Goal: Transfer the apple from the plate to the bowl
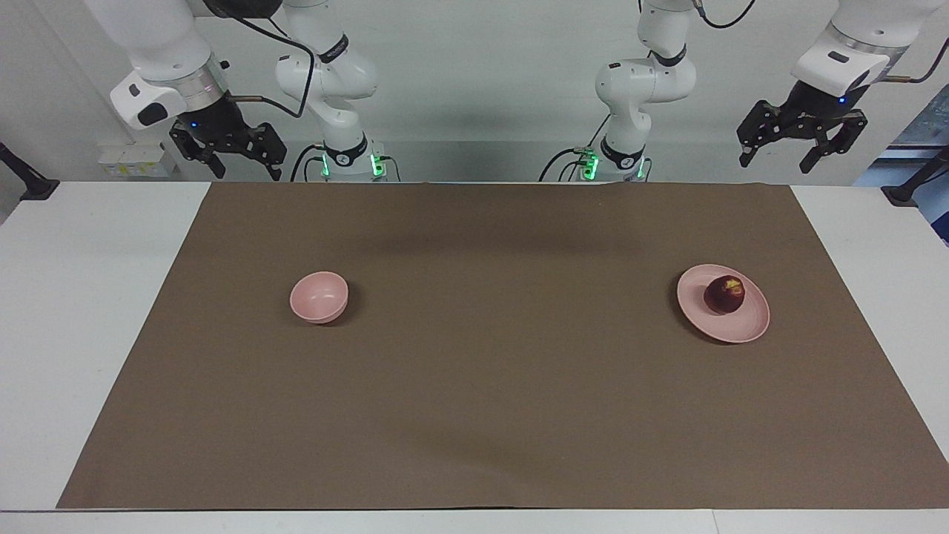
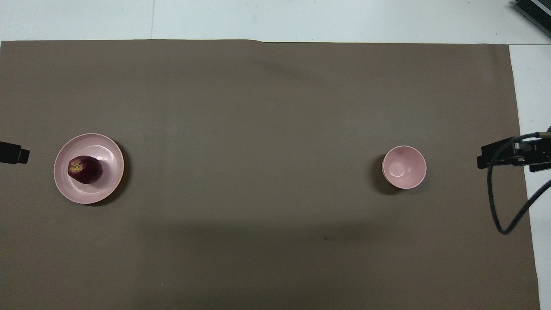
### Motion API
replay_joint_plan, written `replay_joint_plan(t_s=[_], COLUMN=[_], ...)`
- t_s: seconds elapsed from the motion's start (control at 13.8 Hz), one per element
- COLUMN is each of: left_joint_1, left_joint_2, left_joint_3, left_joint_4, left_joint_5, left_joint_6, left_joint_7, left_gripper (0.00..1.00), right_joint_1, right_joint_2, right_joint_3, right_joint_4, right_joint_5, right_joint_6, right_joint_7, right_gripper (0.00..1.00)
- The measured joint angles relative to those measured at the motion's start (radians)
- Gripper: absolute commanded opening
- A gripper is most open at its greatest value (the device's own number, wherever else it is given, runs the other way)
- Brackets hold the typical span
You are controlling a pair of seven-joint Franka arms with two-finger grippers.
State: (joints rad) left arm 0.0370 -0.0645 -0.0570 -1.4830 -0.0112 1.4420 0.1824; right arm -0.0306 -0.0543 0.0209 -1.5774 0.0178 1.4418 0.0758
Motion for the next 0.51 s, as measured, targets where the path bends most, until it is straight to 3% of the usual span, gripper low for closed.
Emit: replay_joint_plan(t_s=[0.22,0.51], left_joint_1=[0.006,0.007], left_joint_2=[-0.004,-0.013], left_joint_3=[0.003,0.005], left_joint_4=[-0.036,-0.18], left_joint_5=[0.0,0.0], left_joint_6=[0.03,0.153], left_joint_7=[0.001,0.001], left_gripper=[1.0,1.0], right_joint_1=[0.005,0.025], right_joint_2=[-0.033,-0.038], right_joint_3=[0.01,0.012], right_joint_4=[-0.082,-0.183], right_joint_5=[0.001,0.002], right_joint_6=[0.057,0.147], right_joint_7=[0.0,0.004], right_gripper=[1.0,1.0])
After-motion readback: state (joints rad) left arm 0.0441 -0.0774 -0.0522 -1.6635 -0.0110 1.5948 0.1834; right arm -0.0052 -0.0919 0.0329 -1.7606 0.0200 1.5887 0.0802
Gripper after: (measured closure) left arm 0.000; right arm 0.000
